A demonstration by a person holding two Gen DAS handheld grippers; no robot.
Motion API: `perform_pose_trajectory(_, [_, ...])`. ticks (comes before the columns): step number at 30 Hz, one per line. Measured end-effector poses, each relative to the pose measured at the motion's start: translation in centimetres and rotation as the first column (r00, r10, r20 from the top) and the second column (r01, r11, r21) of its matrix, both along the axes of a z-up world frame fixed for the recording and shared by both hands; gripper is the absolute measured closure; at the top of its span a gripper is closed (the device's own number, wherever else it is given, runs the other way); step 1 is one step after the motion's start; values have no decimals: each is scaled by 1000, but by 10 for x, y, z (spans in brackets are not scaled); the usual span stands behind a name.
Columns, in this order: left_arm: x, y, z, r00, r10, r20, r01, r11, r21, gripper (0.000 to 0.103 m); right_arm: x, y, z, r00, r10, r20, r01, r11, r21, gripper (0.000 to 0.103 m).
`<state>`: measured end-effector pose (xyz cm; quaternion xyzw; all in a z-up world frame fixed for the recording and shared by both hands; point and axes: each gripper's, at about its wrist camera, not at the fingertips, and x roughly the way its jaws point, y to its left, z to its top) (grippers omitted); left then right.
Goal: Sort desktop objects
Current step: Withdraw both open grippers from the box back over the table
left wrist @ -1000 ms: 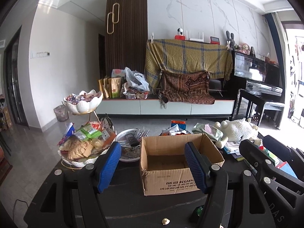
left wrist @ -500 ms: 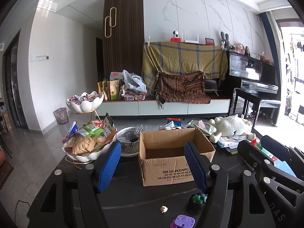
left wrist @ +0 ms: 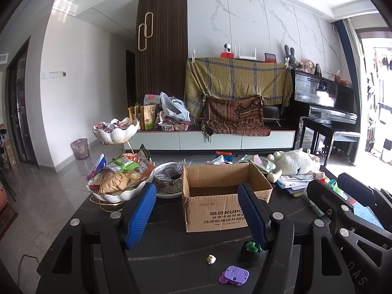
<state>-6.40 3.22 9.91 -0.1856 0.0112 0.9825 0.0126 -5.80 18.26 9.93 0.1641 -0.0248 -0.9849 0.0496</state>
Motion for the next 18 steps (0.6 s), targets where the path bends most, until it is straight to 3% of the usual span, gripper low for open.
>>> perform_pose_trajectory(18, [26,-3,-10,999,-20,50,19,1000,14,37,34,-3,-6,1000,3,-12,-3,1000,21,51])
